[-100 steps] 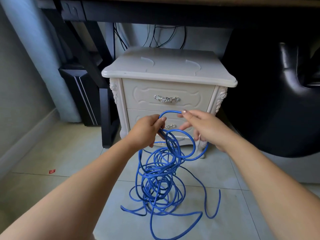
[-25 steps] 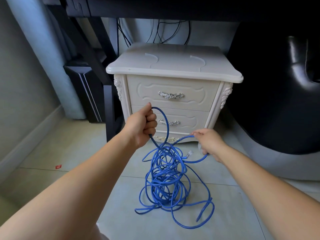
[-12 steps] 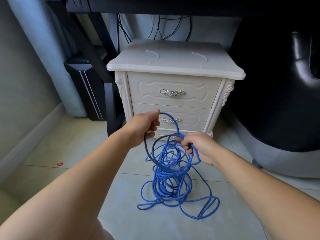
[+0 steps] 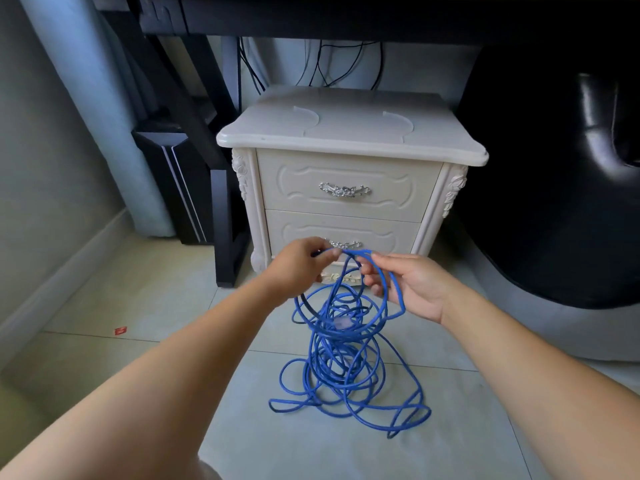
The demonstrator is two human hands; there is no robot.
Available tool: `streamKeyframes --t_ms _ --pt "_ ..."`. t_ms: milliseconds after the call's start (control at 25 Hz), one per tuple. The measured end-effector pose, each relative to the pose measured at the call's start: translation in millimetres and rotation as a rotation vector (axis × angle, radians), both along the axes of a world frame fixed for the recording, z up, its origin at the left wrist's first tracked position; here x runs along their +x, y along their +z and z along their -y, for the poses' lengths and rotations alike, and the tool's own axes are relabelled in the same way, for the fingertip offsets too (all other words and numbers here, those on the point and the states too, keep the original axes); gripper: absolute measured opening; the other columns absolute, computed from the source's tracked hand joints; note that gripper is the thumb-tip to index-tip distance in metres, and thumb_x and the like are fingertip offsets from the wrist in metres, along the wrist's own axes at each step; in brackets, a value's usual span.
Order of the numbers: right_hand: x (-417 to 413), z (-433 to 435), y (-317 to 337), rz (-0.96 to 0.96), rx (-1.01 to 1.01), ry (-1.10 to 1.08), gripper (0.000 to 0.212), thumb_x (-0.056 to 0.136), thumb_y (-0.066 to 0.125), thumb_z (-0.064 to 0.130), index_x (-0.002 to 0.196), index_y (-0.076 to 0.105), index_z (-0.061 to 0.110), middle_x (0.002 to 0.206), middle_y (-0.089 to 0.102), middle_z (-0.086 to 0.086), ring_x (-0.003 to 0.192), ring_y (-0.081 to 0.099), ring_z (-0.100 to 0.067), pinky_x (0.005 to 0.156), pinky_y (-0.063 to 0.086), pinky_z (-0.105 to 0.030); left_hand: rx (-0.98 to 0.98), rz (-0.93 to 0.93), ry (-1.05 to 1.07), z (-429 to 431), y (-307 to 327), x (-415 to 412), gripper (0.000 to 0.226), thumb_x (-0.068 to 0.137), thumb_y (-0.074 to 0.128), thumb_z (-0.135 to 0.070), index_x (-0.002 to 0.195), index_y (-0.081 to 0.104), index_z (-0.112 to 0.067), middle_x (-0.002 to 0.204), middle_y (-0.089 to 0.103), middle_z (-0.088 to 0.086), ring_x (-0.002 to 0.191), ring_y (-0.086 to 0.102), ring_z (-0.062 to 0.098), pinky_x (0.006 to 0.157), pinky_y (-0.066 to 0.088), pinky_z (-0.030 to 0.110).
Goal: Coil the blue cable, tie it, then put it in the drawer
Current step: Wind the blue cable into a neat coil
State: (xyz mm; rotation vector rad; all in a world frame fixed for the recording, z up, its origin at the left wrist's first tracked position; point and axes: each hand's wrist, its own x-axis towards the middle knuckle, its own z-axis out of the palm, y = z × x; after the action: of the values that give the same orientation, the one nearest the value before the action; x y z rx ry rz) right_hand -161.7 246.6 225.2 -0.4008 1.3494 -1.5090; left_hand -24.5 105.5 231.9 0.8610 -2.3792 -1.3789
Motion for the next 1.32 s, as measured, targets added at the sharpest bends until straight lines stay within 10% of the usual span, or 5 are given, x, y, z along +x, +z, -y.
streamKeyframes --t_ms 360,600,880,1080,1320 --pt "-19 -9 10 -0.927 0.375 -0.136 0.037 0.095 0.057 0.013 0.131 0.059 0.013 0.125 0.064 -0.003 0.113 0.06 -0.016 0.087 0.041 -0.022 0.362 -0.214 0.056 11 14 4 0.018 0.101 0.053 -0.022 0.091 0.065 -0.013 0.058 0.027 -0.007 0.047 0.024 0.007 0.044 0.022 0.018" --pt "10 10 9 -0.519 0.112 -0.161 0.016 0.098 0.056 0.015 0.09 0.069 0.016 0.079 0.063 -0.006 0.07 0.064 -0.018 0.071 0.06 -0.034 0.478 -0.256 0.02 0 17 -3 0.02 0.101 0.051 -0.023 0.098 0.065 -0.008 0.058 0.028 -0.007 0.049 0.023 0.008 0.047 0.021 0.019" --pt "7 2 38 -0.258 -0.091 -0.143 0.018 0.101 0.05 0.023 0.093 0.065 0.017 0.064 0.048 0.001 0.042 0.032 -0.005 0.036 0.022 -0.014 0.79 -0.257 0.111 -2 19 -3 0.034 0.101 0.049 -0.034 0.111 0.066 -0.006 0.067 0.048 -0.002 0.05 0.046 0.01 0.049 0.045 0.023" --pt "2 -2 52 -0.341 -0.136 -0.123 0.019 0.101 0.05 0.028 0.097 0.067 0.018 0.056 0.03 0.007 0.042 0.02 -0.004 0.035 0.016 -0.014 0.271 -0.223 0.09 -13 30 -2 0.034 0.1 0.05 -0.038 0.129 0.061 -0.024 0.116 0.062 -0.009 0.108 0.057 0.006 0.092 0.044 0.019" --pt "6 2 58 -0.215 -0.131 -0.143 0.022 0.099 0.05 0.03 0.094 0.061 0.012 0.055 0.035 0.003 0.044 0.03 -0.008 0.038 0.027 -0.017 0.288 -0.382 0.084 -26 43 -19 0.034 0.104 0.042 -0.033 0.078 0.055 -0.015 0.054 0.036 -0.006 0.044 0.033 0.008 0.045 0.032 0.022"
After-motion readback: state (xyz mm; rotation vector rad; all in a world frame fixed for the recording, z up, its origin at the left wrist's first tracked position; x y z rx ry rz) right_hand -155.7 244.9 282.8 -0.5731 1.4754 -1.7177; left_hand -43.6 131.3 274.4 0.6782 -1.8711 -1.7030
